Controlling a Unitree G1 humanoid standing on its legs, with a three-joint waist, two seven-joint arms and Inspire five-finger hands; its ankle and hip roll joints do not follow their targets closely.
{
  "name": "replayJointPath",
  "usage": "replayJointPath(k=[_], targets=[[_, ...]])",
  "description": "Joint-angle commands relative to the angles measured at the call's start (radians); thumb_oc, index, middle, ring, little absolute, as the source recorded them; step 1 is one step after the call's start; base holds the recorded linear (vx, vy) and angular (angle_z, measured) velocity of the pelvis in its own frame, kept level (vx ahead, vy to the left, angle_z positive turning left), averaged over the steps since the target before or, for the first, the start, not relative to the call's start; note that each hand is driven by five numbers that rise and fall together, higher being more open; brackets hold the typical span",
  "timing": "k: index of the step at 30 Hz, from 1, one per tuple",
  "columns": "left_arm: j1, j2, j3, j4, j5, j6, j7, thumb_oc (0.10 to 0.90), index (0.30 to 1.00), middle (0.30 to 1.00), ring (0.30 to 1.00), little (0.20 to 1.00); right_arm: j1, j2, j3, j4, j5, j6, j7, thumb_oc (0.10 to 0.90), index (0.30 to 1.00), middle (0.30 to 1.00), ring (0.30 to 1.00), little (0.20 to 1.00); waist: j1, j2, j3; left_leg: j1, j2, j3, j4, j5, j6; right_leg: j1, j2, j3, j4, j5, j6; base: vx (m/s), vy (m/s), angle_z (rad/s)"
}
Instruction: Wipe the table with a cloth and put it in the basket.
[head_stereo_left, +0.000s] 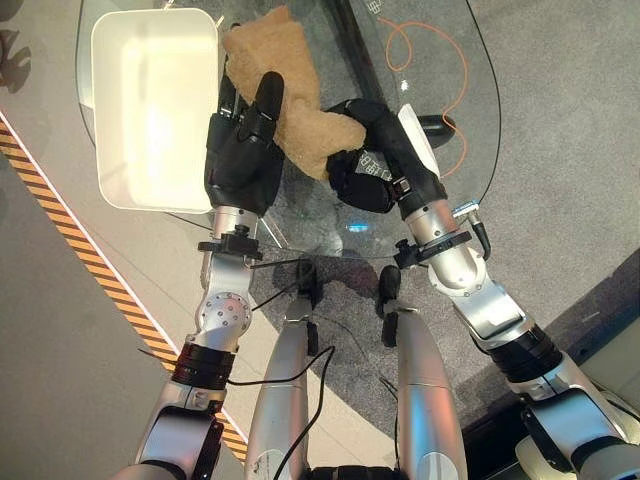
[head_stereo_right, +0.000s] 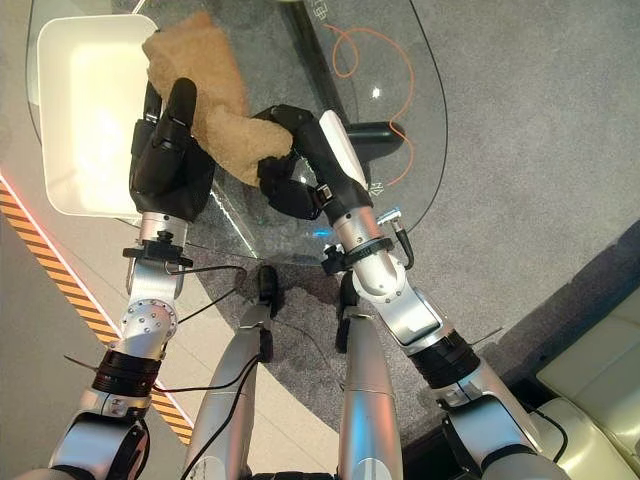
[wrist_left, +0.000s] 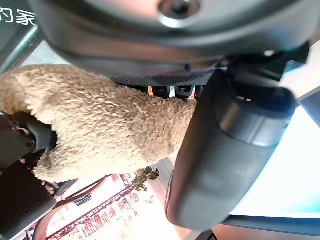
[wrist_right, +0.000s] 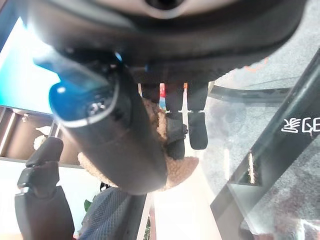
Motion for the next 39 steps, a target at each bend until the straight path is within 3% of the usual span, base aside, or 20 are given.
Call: replayJointPath(k=[1,5,6,7,8,9,26,30,34,35,36,39], targets=[[-0.143,0.027,-0.014,-0.169,0.079,-0.035,-0.054,0.8,0.9,0.9,0.9,0.9,-0.143,0.046,0.034,-0.219,-0.019,-0.09,0.039,0.1,0.3,0.3,0.3,0.2,0.02,-0.007,-0.029,0.034,-0.063,0.057,0.047,-0.099,0.026,0.051,0.063,-0.042,-0.092,0.003,0.004,0.0,0.0,0.0],[-0.148,0.029,-0.018,-0.16,0.095,-0.042,-0.038,0.8,0.9,0.9,0.9,0.9,-0.148,0.044,0.038,-0.216,-0.018,-0.092,0.041,0.1,0.3,0.3,0.3,0.2,0.021,-0.007,-0.029,0.032,-0.063,0.056,0.048,-0.099,0.026,0.048,0.062,-0.044,-0.089,0.002,0.004,0.0,0.0,0.0],[-0.147,0.03,-0.017,-0.162,0.096,-0.04,-0.035,0.72,0.832,0.832,0.832,0.82,-0.15,0.044,0.038,-0.219,-0.016,-0.087,0.041,0.1,0.3,0.3,0.3,0.2,0.022,-0.007,-0.029,0.032,-0.063,0.055,0.048,-0.099,0.026,0.048,0.063,-0.044,-0.089,0.002,0.004,0.0,0.0,0.0],[-0.146,0.032,-0.016,-0.161,0.095,-0.042,-0.036,0.627,0.752,0.752,0.752,0.727,-0.15,0.044,0.038,-0.22,-0.015,-0.087,0.041,0.1,0.3,0.3,0.3,0.2,0.022,-0.007,-0.029,0.032,-0.063,0.055,0.048,-0.099,0.026,0.048,0.063,-0.043,-0.089,0.002,0.005,0.0,0.0,0.0],[-0.147,0.035,-0.015,-0.159,0.099,-0.055,-0.041,0.232,0.413,0.413,0.413,0.332,-0.151,0.042,0.038,-0.218,-0.013,-0.088,0.04,0.1,0.3,0.3,0.3,0.2,0.023,-0.007,-0.029,0.031,-0.064,0.055,0.048,-0.099,0.026,0.047,0.062,-0.044,-0.089,0.002,0.005,0.0,0.0,0.0],[-0.146,0.034,-0.017,-0.16,0.11,-0.055,-0.036,0.1,0.3,0.3,0.3,0.2,-0.15,0.044,0.039,-0.219,-0.016,-0.088,0.039,0.1,0.3,0.3,0.3,0.2,0.023,-0.007,-0.029,0.029,-0.063,0.056,0.049,-0.099,0.026,0.046,0.062,-0.045,-0.09,0.002,0.004,0.0,0.0,0.0],[-0.147,0.028,-0.012,-0.161,0.112,-0.071,-0.044,0.1,0.3,0.3,0.3,0.2,-0.149,0.051,0.035,-0.215,-0.012,-0.085,0.033,0.1,0.3,0.3,0.3,0.2,0.022,-0.008,-0.029,0.034,-0.066,0.056,0.049,-0.101,0.026,0.05,0.063,-0.044,-0.093,0.003,0.004,0.0,0.0,0.0],[-0.145,0.025,-0.01,-0.166,0.113,-0.072,-0.045,0.1,0.3,0.3,0.3,0.2,-0.146,0.055,0.035,-0.216,-0.015,-0.087,0.029,0.133,0.328,0.328,0.328,0.233,0.022,-0.008,-0.029,0.032,-0.066,0.055,0.05,-0.102,0.027,0.048,0.064,-0.043,-0.093,0.003,0.004,0.0,0.0,0.0],[-0.148,0.023,-0.01,-0.166,0.115,-0.07,-0.044,0.1,0.3,0.3,0.3,0.2,-0.144,0.055,0.033,-0.21,-0.01,-0.091,0.028,0.396,0.554,0.554,0.554,0.496,0.021,-0.008,-0.029,0.035,-0.066,0.056,0.047,-0.102,0.027,0.05,0.065,-0.043,-0.093,0.003,0.004,0.0,0.0,0.0],[-0.15,0.023,-0.009,-0.164,0.115,-0.072,-0.046,0.1,0.3,0.3,0.3,0.2,-0.145,0.056,0.031,-0.211,0.002,-0.089,0.027,0.756,0.862,0.862,0.862,0.856,0.021,-0.009,-0.029,0.036,-0.066,0.055,0.046,-0.102,0.027,0.051,0.065,-0.044,-0.093,0.002,0.004,0.0,0.0,0.0],[-0.15,0.024,-0.008,-0.164,0.11,-0.071,-0.047,0.1,0.3,0.3,0.3,0.2,-0.143,0.056,0.03,-0.208,0.004,-0.088,0.032,0.8,0.9,0.9,0.9,0.9,0.021,-0.009,-0.029,0.036,-0.066,0.055,0.048,-0.103,0.026,0.051,0.065,-0.043,-0.092,0.002,0.005,0.0,0.0,0.0],[-0.147,0.022,-0.005,-0.163,0.113,-0.07,-0.049,0.1,0.3,0.3,0.3,0.2,-0.142,0.056,0.027,-0.206,0.009,-0.09,0.03,0.8,0.9,0.9,0.9,0.9,0.021,-0.009,-0.029,0.036,-0.067,0.055,0.049,-0.103,0.026,0.052,0.065,-0.043,-0.093,0.002,0.004,0.0,0.0,0.0]])
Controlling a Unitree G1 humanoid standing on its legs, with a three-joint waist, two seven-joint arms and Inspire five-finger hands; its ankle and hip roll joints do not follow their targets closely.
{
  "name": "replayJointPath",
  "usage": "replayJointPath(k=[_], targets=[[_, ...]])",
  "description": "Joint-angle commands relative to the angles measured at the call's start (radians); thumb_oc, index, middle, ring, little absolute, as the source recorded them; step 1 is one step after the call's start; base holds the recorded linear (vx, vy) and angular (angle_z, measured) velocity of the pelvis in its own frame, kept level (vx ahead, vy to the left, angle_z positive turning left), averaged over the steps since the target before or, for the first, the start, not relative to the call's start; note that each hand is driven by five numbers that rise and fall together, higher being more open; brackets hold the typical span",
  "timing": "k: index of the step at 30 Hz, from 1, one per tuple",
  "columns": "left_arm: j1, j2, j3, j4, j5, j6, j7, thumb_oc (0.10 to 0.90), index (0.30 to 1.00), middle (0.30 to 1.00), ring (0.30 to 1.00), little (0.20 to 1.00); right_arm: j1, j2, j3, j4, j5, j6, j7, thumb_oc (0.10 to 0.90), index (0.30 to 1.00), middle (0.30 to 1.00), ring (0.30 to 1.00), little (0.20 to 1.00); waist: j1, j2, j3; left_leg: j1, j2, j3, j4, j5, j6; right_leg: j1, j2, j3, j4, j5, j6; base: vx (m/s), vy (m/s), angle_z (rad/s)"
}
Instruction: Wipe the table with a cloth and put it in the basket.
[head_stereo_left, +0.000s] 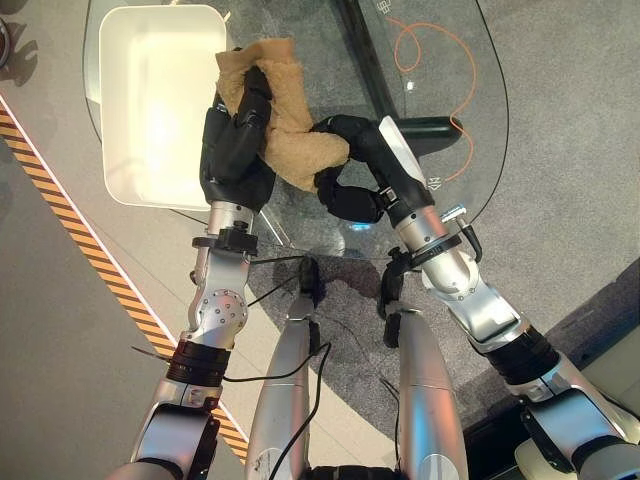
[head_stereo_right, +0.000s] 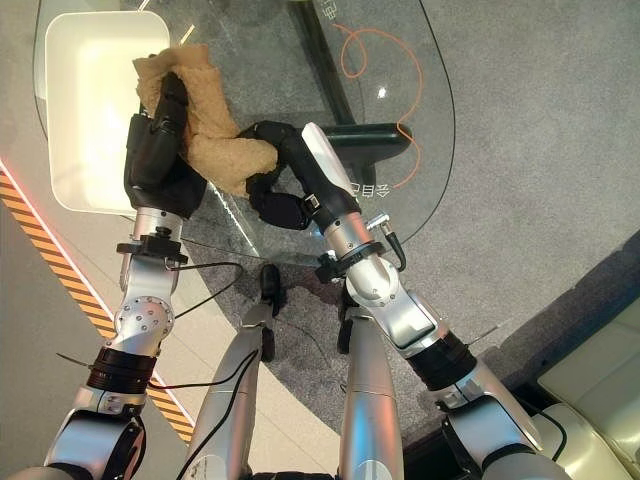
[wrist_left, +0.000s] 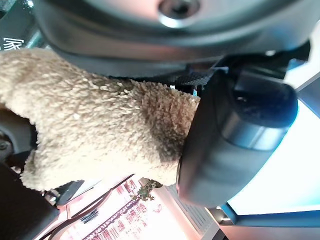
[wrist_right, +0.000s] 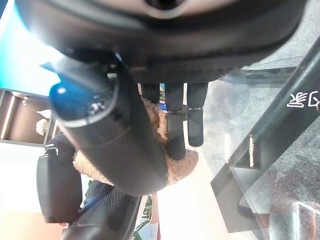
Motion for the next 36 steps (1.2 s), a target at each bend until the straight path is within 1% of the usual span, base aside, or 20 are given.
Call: replayJointPath(k=[1,9,12,15,17,19,21,22,24,27,36], targets=[[-0.134,0.008,-0.021,-0.163,0.049,-0.067,-0.093,0.1,0.3,0.3,0.3,0.2,-0.139,0.058,-0.013,-0.195,0.007,-0.1,-0.001,0.8,0.9,0.9,0.9,0.9,0.001,-0.009,-0.029,0.035,-0.065,0.056,0.05,-0.105,0.028,0.052,0.066,-0.043,-0.095,0.006,0.004,0.0,0.0,0.0],[-0.135,0.005,-0.017,-0.166,0.056,-0.076,-0.088,0.1,0.3,0.3,0.3,0.2,-0.133,0.065,-0.019,-0.2,0.006,-0.097,0.001,0.8,0.9,0.9,0.9,0.9,0.0,-0.008,-0.029,0.038,-0.066,0.057,0.048,-0.105,0.028,0.054,0.066,-0.042,-0.097,0.005,0.004,0.0,0.0,0.0],[-0.133,0.006,-0.014,-0.169,0.057,-0.089,-0.085,0.1,0.3,0.3,0.3,0.2,-0.132,0.068,-0.021,-0.2,0.003,-0.099,0.003,0.8,0.9,0.9,0.9,0.9,0.001,-0.008,-0.029,0.036,-0.066,0.057,0.05,-0.106,0.027,0.052,0.066,-0.042,-0.094,0.004,0.003,0.0,0.0,0.0],[-0.133,0.005,-0.009,-0.17,0.065,-0.113,-0.074,0.1,0.3,0.3,0.3,0.2,-0.13,0.069,-0.021,-0.202,0.001,-0.099,0.001,0.8,0.9,0.9,0.9,0.9,0.002,-0.008,-0.029,0.037,-0.066,0.057,0.051,-0.106,0.027,0.053,0.066,-0.043,-0.091,0.002,0.002,0.0,0.0,0.0],[-0.135,0.005,-0.001,-0.17,0.067,-0.141,-0.056,0.1,0.3,0.3,0.3,0.2,-0.131,0.069,-0.024,-0.2,0.0,-0.099,0.002,0.8,0.9,0.9,0.9,0.9,0.002,-0.008,-0.029,0.037,-0.066,0.057,0.051,-0.106,0.027,0.053,0.066,-0.043,-0.091,0.001,0.001,0.0,0.0,0.0],[-0.133,0.002,0.009,-0.17,0.071,-0.183,-0.033,0.1,0.3,0.3,0.3,0.2,-0.131,0.07,-0.025,-0.199,-0.002,-0.098,0.0,0.8,0.9,0.9,0.9,0.9,0.004,-0.008,-0.029,0.038,-0.066,0.055,0.051,-0.107,0.026,0.055,0.066,-0.043,-0.089,-0.001,0.001,0.0,0.0,0.0],[-0.135,0.001,0.018,-0.169,0.07,-0.211,-0.018,0.1,0.3,0.3,0.3,0.2,-0.13,0.071,-0.028,-0.199,-0.002,-0.096,0.0,0.8,0.9,0.9,0.9,0.9,0.004,-0.009,-0.029,0.038,-0.067,0.054,0.052,-0.106,0.026,0.055,0.066,-0.043,-0.088,-0.002,0.0,0.0,0.0,0.0],[-0.138,-0.005,0.027,-0.163,0.078,-0.238,-0.004,0.1,0.3,0.3,0.3,0.2,-0.131,0.074,-0.03,-0.194,-0.005,-0.094,-0.001,0.8,0.9,0.9,0.9,0.9,0.005,-0.009,-0.029,0.035,-0.067,0.053,0.056,-0.107,0.026,0.051,0.066,-0.044,-0.082,-0.005,-0.001,0.0,0.0,0.0],[-0.139,-0.006,0.033,-0.164,0.082,-0.255,0.01,0.1,0.3,0.3,0.3,0.2,-0.129,0.074,-0.033,-0.191,-0.006,-0.095,-0.005,0.8,0.9,0.9,0.9,0.9,0.006,-0.01,-0.029,0.033,-0.067,0.052,0.058,-0.108,0.026,0.049,0.066,-0.044,-0.079,-0.006,-0.001,0.0,0.0,0.0],[-0.135,-0.018,0.041,-0.172,0.113,-0.302,0.055,0.1,0.3,0.3,0.3,0.2,-0.122,0.079,-0.037,-0.19,-0.015,-0.095,-0.014,0.8,0.9,0.9,0.9,0.9,0.007,-0.011,-0.029,0.029,-0.067,0.05,0.058,-0.107,0.026,0.044,0.068,-0.044,-0.076,-0.007,-0.002,0.0,0.0,0.0],[-0.144,-0.021,0.06,-0.169,0.147,-0.336,0.109,0.1,0.3,0.3,0.3,0.2,-0.124,0.078,-0.045,-0.181,-0.016,-0.098,-0.019,0.8,0.9,0.9,0.9,0.9,0.006,-0.014,-0.029,0.028,-0.066,0.052,0.059,-0.108,0.023,0.045,0.07,-0.043,-0.077,-0.009,-0.002,0.0,0.0,0.0]])
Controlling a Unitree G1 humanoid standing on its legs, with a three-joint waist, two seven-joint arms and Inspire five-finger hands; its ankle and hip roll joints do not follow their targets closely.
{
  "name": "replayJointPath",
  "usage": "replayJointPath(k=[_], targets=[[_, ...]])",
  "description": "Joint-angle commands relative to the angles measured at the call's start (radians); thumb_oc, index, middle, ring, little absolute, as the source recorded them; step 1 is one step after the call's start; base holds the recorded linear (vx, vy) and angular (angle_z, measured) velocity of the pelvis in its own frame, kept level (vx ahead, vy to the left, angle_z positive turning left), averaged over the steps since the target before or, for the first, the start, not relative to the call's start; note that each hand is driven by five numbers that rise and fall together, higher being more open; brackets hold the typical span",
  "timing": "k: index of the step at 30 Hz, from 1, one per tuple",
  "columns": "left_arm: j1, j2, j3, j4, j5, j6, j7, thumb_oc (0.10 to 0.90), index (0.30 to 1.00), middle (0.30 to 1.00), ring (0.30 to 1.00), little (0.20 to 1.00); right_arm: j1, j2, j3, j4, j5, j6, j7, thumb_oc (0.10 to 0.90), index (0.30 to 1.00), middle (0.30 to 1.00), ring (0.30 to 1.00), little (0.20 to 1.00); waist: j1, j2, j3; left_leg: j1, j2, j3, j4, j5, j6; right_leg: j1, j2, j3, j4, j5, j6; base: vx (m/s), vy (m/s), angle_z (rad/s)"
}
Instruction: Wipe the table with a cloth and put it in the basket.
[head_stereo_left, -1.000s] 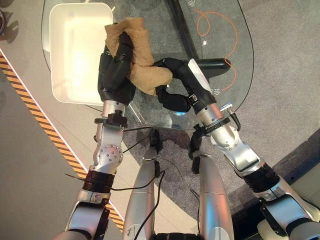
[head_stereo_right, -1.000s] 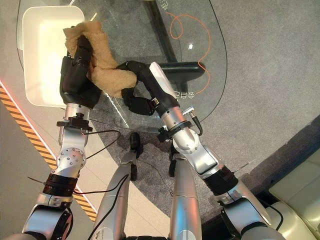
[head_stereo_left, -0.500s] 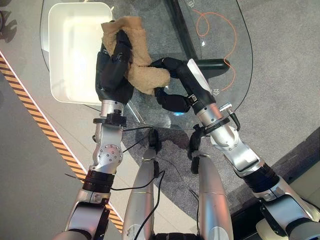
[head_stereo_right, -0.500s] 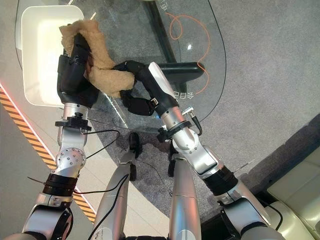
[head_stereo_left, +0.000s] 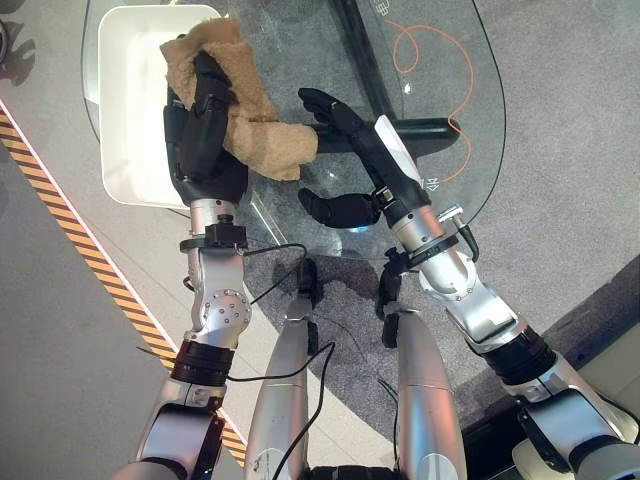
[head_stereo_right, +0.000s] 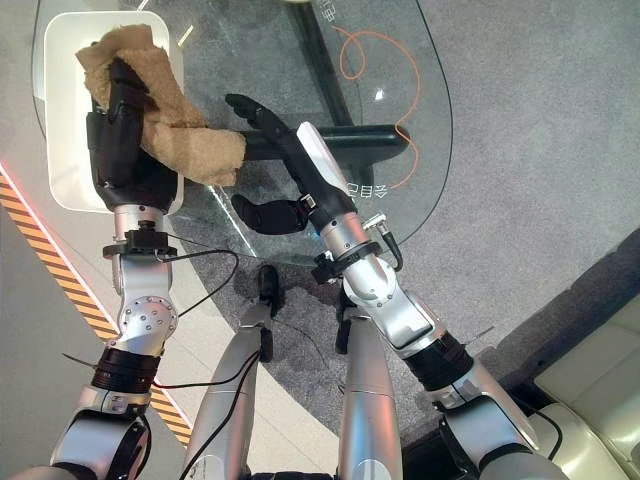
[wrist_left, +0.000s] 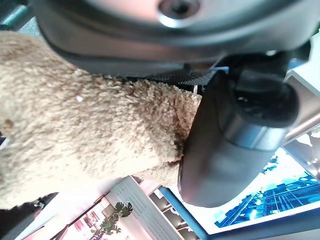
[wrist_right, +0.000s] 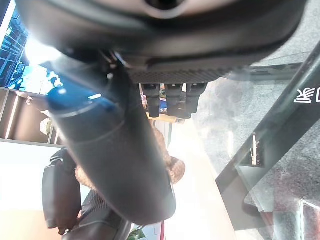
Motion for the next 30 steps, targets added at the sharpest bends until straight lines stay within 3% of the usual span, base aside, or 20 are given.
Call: replayJointPath(k=[1,9,21,30], targets=[[-0.141,0.016,0.057,-0.169,0.097,-0.136,-0.03,0.1,0.3,0.3,0.3,0.2,-0.119,0.063,-0.045,-0.172,-0.021,-0.094,-0.023,0.8,0.9,0.9,0.9,0.9,0.006,-0.004,-0.029,0.026,-0.067,0.051,0.059,-0.108,0.023,0.044,0.07,-0.043,-0.08,-0.009,-0.001,0.0,0.0,0.0],[-0.149,0.032,0.066,-0.146,0.165,-0.166,0.04,0.1,0.3,0.3,0.3,0.2,-0.11,0.054,-0.052,-0.14,-0.046,-0.095,-0.084,0.8,0.9,0.9,0.9,0.9,0.002,-0.004,-0.029,0.025,-0.067,0.053,0.061,-0.11,0.023,0.041,0.07,-0.041,-0.079,-0.008,-0.001,0.0,0.0,0.0],[-0.146,0.116,0.126,-0.045,0.296,-0.221,0.165,0.1,0.3,0.3,0.3,0.2,-0.031,0.01,-0.153,0.026,-0.096,-0.159,-0.337,0.8,0.9,0.9,0.9,0.9,-0.014,0.004,-0.029,0.034,-0.06,0.059,0.065,-0.119,0.024,0.045,0.068,-0.028,-0.072,-0.013,0.001,0.0,0.005,0.0],[-0.148,0.155,0.163,0.038,0.343,-0.264,0.239,0.1,0.3,0.3,0.3,0.2,0.012,-0.022,-0.208,0.159,-0.137,-0.167,-0.487,0.8,0.9,0.9,0.9,0.9,-0.026,0.008,-0.029,0.039,-0.056,0.06,0.063,-0.125,0.022,0.046,0.066,-0.019,-0.072,-0.017,0.002,0.0,0.023,-0.02]])
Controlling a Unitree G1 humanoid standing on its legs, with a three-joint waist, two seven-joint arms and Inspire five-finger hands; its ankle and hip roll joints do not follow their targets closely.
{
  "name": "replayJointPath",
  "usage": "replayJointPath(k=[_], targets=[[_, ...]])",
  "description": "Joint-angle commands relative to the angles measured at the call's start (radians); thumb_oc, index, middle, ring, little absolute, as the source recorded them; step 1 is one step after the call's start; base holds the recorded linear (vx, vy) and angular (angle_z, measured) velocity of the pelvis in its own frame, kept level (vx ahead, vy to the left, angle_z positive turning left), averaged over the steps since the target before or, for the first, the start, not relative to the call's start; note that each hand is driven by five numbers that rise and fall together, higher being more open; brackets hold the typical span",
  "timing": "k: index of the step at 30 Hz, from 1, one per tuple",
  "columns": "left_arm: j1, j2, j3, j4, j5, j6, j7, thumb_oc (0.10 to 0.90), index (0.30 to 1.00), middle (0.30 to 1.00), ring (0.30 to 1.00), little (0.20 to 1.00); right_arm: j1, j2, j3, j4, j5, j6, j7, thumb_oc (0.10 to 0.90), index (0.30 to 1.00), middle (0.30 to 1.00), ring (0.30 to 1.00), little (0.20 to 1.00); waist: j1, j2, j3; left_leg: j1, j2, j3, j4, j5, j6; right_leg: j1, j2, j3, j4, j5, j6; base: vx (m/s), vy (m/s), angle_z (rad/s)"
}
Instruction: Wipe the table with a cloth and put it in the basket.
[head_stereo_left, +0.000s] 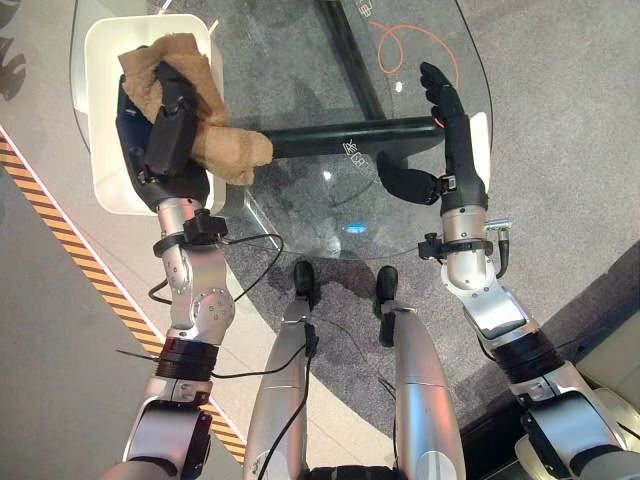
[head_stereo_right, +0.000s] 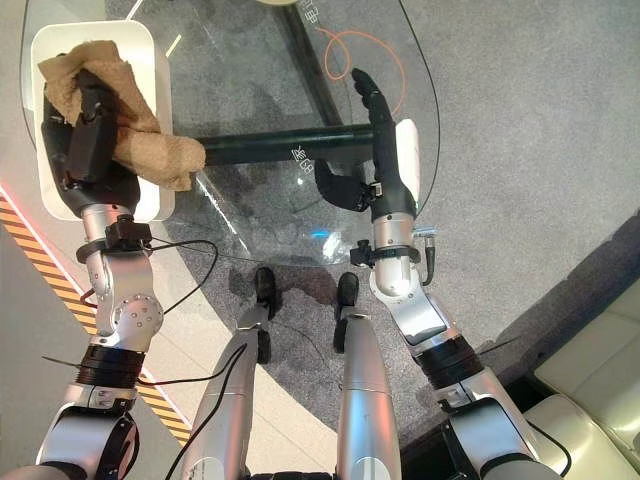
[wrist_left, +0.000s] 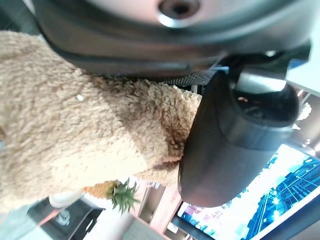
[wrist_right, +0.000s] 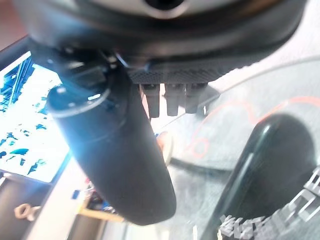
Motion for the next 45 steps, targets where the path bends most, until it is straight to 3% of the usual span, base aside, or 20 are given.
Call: replayJointPath(k=[1,12,19,29,38,45], targets=[[-0.145,0.087,0.101,-0.053,0.114,-0.178,0.013,0.1,0.3,0.3,0.3,0.2,-0.044,-0.018,-0.066,-0.041,-0.044,-0.126,-0.123,0.8,0.9,0.9,0.9,0.9,0.001,0.009,-0.029,0.03,-0.056,0.052,0.061,-0.123,0.023,0.045,0.063,-0.031,-0.073,-0.02,0.004,0.0,0.0,0.0],[-0.217,0.19,0.103,0.147,0.154,-0.22,0.131,0.1,0.3,0.3,0.3,0.2,-0.05,-0.086,-0.099,0.249,0.072,-0.144,-0.29,0.8,0.9,0.9,0.9,0.9,-0.004,0.015,-0.029,0.025,-0.045,0.054,0.061,-0.129,0.021,0.041,0.063,-0.028,-0.072,-0.025,0.007,0.0,0.005,-0.02],[-0.313,0.316,0.059,0.29,0.225,-0.179,0.266,0.1,0.3,0.3,0.3,0.2,-0.069,-0.124,-0.086,0.426,0.178,-0.173,-0.327,0.8,0.9,0.9,0.9,0.9,-0.012,0.013,-0.029,0.014,-0.036,0.057,0.065,-0.132,0.02,0.032,0.065,-0.025,-0.074,-0.025,0.005,0.0,0.001,-0.01],[-0.51,0.478,-0.109,0.513,0.364,-0.063,0.467,0.1,0.3,0.3,0.3,0.2,-0.065,-0.138,-0.058,0.658,0.286,-0.238,-0.343,0.8,0.9,0.9,0.9,0.9,-0.029,0.004,-0.029,-0.012,-0.02,0.063,0.078,-0.137,0.024,0.01,0.077,-0.02,-0.072,-0.022,0.004,0.0,0.0,0.0],[-0.625,0.515,-0.223,0.638,0.408,0.036,0.518,0.1,0.3,0.3,0.3,0.2,-0.085,-0.133,-0.048,0.746,0.315,-0.272,-0.319,0.8,0.9,0.9,0.9,0.9,-0.04,-0.005,-0.029,-0.024,-0.013,0.067,0.084,-0.138,0.022,0.001,0.082,-0.016,-0.08,-0.012,0.005,0.0,0.0,0.0],[-0.658,0.513,-0.25,0.698,0.419,0.09,0.531,0.1,0.3,0.3,0.3,0.2,-0.097,-0.121,-0.041,0.75,0.305,-0.278,-0.325,0.8,0.9,0.9,0.9,0.9,-0.048,-0.012,-0.029,-0.028,-0.012,0.068,0.085,-0.138,0.02,-0.006,0.085,-0.013,-0.083,-0.006,0.007,0.0,-0.001,0.0]])
